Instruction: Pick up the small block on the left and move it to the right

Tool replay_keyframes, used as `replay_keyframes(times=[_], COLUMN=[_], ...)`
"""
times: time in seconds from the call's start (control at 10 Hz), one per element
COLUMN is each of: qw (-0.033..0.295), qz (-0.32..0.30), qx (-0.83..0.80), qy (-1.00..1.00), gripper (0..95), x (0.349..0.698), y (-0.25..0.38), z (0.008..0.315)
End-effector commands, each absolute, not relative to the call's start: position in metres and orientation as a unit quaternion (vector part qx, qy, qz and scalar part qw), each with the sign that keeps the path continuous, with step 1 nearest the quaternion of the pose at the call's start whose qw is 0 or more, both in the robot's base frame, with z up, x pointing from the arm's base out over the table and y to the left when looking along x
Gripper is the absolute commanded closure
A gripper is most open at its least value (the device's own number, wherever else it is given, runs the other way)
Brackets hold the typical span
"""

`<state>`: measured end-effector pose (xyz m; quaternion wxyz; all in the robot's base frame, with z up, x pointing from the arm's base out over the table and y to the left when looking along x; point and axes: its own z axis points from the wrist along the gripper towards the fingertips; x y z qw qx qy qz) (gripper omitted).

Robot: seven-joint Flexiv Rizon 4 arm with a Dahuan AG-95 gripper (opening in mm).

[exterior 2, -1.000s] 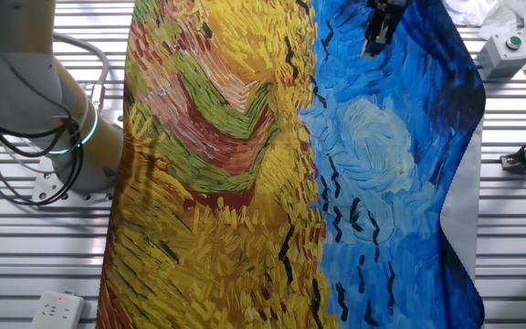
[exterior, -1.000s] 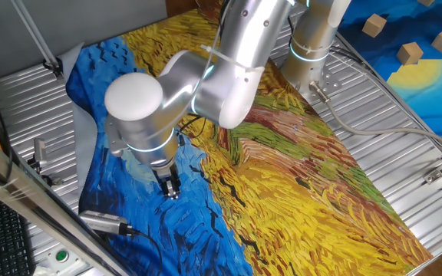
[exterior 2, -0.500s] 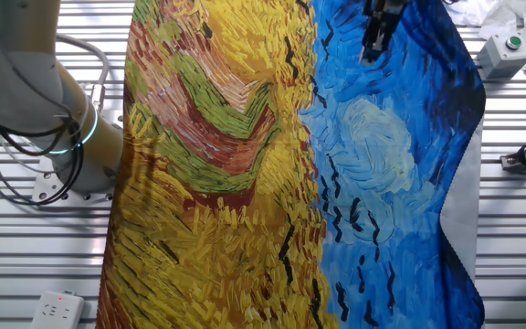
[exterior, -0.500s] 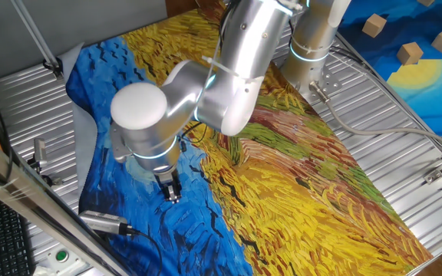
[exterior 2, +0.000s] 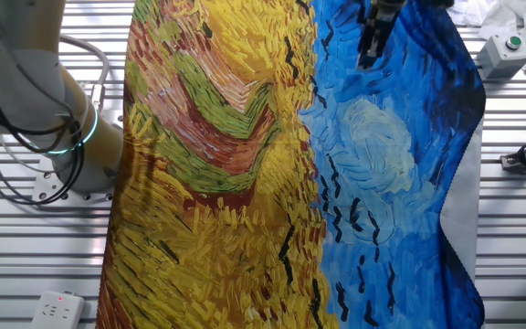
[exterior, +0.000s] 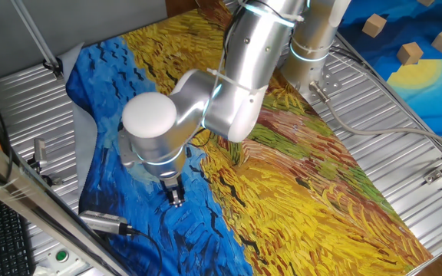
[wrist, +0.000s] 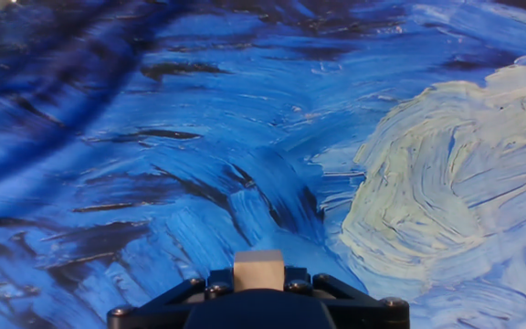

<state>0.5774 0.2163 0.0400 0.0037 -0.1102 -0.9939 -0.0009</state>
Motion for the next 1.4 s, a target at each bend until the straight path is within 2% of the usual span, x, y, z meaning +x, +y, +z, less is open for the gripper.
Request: replay_keyframes(times=[0.1, 1.3, 1.4], qw=[0.001, -0.009, -0.009], qz=[-0.001, -0.001, -0.001], qx=[-0.11, -0.109, -0.108], qy=[-0.994, -0.994, -0.994], gripper=[95.0, 95.0, 76.0], x=[0.578, 0.575, 0.575], y=[0.217, 0.219, 0.219], z=[0.038, 0.026, 0.025])
